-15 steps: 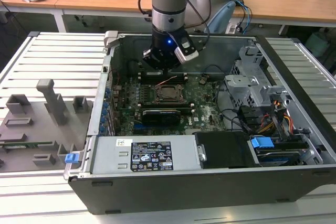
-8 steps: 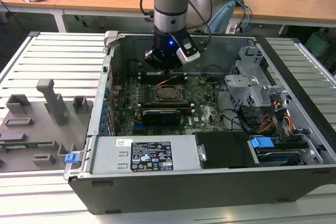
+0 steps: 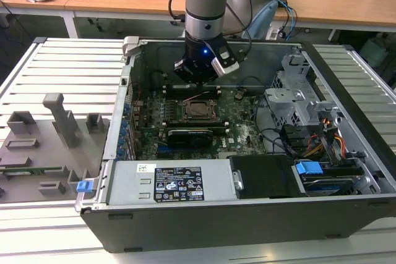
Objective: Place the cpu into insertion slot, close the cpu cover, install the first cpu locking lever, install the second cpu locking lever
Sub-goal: 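Install the first cpu locking lever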
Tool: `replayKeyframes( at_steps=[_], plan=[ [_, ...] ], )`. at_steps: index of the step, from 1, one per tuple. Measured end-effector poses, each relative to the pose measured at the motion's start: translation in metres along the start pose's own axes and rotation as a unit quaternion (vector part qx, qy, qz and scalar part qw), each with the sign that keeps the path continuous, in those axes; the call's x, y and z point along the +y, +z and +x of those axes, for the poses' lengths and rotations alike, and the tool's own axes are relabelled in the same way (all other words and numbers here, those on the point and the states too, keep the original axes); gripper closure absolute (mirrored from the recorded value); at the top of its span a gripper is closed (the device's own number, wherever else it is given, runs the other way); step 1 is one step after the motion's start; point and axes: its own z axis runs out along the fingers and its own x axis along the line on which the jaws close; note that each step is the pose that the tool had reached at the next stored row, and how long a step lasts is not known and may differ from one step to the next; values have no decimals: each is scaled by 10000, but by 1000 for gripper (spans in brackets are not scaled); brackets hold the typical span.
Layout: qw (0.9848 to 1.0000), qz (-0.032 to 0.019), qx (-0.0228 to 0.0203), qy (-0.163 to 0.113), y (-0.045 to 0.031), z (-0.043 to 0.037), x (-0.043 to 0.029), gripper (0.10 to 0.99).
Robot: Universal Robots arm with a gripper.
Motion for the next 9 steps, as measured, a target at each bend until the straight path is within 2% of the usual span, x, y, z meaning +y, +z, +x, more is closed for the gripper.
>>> replayKeyframes(
  at_steps=[9],
  plan=[
    [10000,0,0,0,67,-82,-12,980]
  ],
)
